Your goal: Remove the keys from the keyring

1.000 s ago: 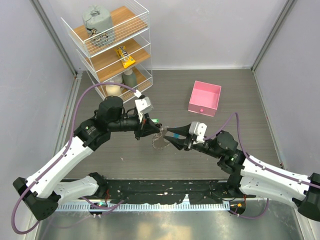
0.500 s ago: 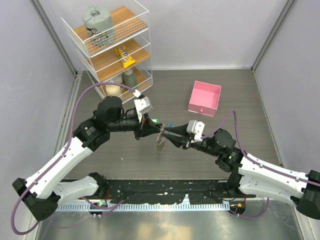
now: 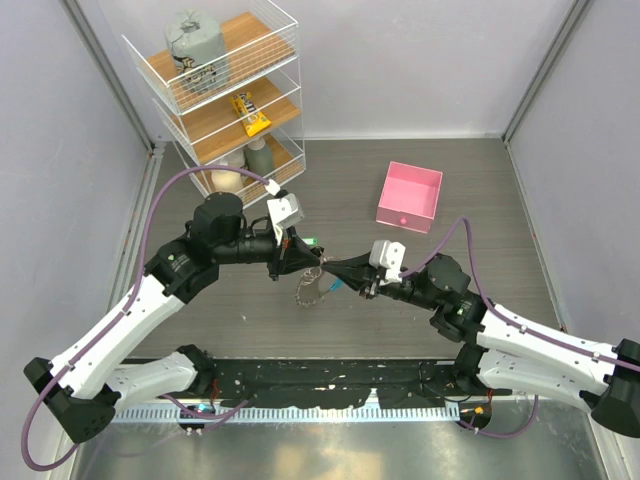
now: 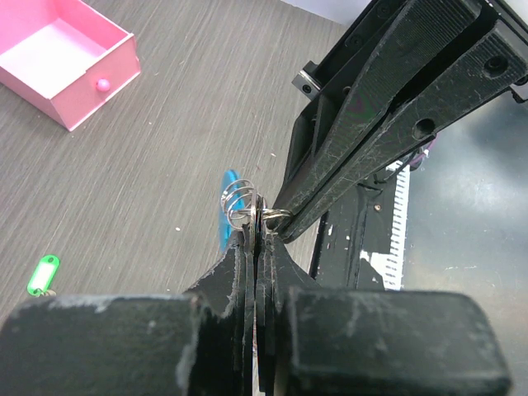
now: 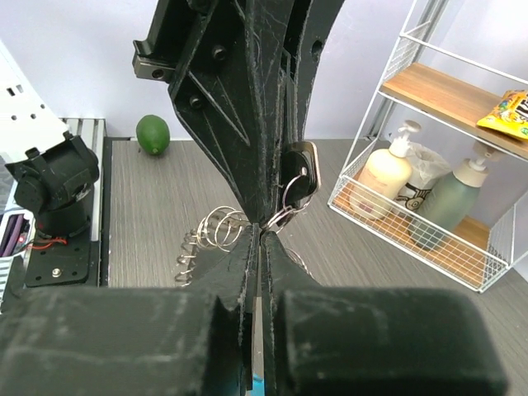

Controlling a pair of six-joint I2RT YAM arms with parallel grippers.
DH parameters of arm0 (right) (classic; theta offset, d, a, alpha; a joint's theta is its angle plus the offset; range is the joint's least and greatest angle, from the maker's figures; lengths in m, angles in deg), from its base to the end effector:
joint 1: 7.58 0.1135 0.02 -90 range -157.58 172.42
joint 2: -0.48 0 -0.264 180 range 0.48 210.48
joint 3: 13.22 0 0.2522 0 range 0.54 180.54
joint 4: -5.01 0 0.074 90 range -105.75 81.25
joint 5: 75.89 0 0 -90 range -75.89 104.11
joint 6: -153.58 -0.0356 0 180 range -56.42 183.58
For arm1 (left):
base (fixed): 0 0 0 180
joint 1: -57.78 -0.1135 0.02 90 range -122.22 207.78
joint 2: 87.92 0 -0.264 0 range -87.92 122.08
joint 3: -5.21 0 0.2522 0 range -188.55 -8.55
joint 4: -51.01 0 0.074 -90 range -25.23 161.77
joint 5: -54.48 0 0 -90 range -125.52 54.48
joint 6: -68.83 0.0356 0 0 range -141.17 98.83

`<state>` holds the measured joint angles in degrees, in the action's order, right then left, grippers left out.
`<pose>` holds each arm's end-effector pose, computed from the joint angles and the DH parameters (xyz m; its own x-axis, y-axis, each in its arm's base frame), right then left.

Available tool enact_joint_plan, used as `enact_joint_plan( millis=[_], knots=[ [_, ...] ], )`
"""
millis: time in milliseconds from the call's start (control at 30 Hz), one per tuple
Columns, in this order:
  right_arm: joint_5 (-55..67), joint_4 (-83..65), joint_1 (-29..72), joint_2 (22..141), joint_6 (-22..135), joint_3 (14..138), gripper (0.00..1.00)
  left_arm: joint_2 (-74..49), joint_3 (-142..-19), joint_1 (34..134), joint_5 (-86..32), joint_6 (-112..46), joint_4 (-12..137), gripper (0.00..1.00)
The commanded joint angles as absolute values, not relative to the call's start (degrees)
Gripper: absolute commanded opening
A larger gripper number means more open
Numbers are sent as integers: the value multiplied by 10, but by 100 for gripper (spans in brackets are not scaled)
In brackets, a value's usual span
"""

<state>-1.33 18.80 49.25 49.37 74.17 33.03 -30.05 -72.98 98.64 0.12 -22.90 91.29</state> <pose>0.1040 0.1765 0.3217 0.2785 0.1024 -0.9550 -0.9141 0.3332 -0.2309 0.1474 -0.1549 0.3895 -0.2866 0.2155 -0.9335 0.9377 0.2630 -0.2272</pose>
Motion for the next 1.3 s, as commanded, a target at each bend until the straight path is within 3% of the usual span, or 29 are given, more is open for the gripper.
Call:
enact_joint_plan(
  millis=[0, 367, 633, 1267],
  knots=[
    [-47, 157, 493, 485, 740, 382, 5, -312, -732, 987, 16, -234, 877, 0],
    [-91, -65, 483, 551, 711, 520, 5, -315, -734, 987, 26, -216, 888, 0],
    [-137, -163, 449, 574, 672, 570, 6, -329, -741, 987, -36, -176, 930, 0],
    [-206, -243, 408, 668, 658, 647, 5, -293, -753, 1003, -62, -148, 959, 0]
  ],
)
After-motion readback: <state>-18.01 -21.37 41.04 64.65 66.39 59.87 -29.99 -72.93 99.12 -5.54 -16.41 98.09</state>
